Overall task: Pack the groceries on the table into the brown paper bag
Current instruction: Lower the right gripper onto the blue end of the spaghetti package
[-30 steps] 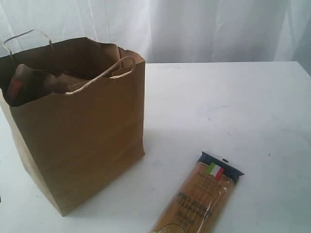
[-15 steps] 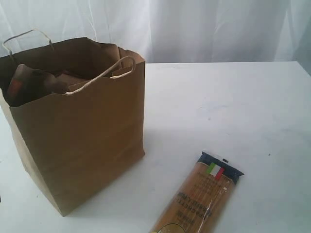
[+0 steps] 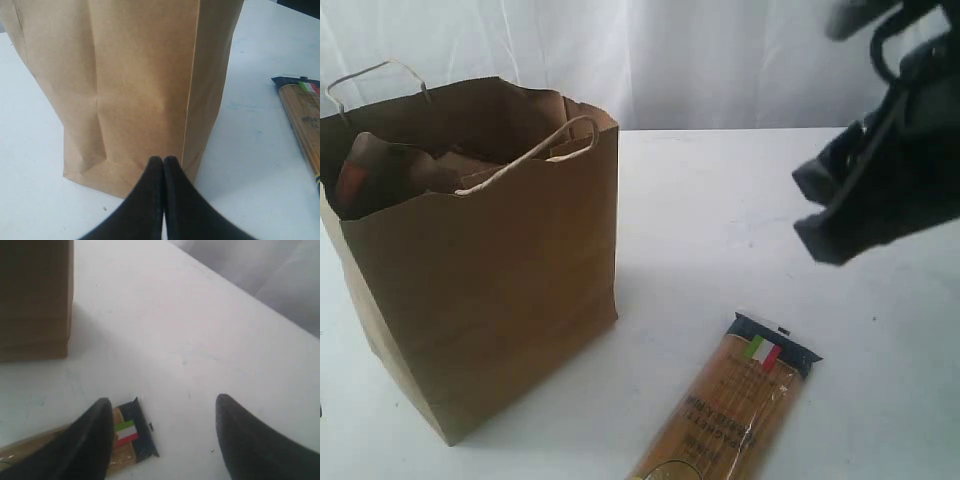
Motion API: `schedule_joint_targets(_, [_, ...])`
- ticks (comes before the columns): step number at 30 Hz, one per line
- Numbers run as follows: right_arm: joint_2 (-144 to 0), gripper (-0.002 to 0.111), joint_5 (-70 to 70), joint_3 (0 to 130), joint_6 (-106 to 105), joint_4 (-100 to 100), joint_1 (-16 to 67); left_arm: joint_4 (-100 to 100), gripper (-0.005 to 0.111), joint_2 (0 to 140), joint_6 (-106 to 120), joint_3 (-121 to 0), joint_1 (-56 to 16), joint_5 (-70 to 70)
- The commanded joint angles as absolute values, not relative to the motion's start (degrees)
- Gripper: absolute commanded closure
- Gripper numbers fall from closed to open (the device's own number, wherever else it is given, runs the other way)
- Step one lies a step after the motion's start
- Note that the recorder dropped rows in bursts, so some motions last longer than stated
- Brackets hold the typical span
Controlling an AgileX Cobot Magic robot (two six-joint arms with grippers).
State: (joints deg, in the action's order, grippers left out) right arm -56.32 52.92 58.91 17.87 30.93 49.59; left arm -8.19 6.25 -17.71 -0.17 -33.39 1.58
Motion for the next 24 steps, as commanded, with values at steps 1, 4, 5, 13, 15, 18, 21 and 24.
schedule_joint_targets(1, [-55.58, 0.051, 49.44, 52.15, 24.73, 31.53, 49.62, -8.14, 0.106, 5.95, -18.02, 0.00, -33.28, 1.35])
schedule_joint_targets(4, [-55.58, 0.051, 46.49, 48.56, 25.80, 30.32, 49.62, -8.14, 0.106, 5.95, -18.02, 0.00, -33.28, 1.35])
schedule_joint_targets(5, [-55.58, 0.051, 44.96, 47.85, 25.80, 29.73, 49.62, -8.14, 0.106, 5.95, -18.02, 0.00, -33.28, 1.35])
schedule_joint_targets(13, [-56.95, 0.051, 41.06, 42.23, 29.71, 27.63, 49.62, -8.14, 0.106, 5.95, -18.02, 0.00, -33.28, 1.35])
schedule_joint_targets(15, [-57.94, 0.051, 42.63, 41.67, 35.89, 27.09, 49.62, -8.14, 0.106, 5.95, -18.02, 0.00, -33.28, 1.35])
schedule_joint_targets(18, [-59.62, 0.051, 42.48, 40.89, 42.39, 24.96, 49.62, -8.14, 0.106, 5.95, -18.02, 0.00, -33.28, 1.35])
schedule_joint_targets(21, [-61.08, 0.051, 40.90, 40.48, 46.80, 23.93, 48.40, -8.14, 0.106, 5.95, -18.02, 0.00, -33.28, 1.35])
schedule_joint_targets(24, [-62.69, 0.051, 40.64, 40.34, 56.59, 24.20, 46.13, -8.14, 0.106, 5.95, -18.02, 0.00, -33.28, 1.35])
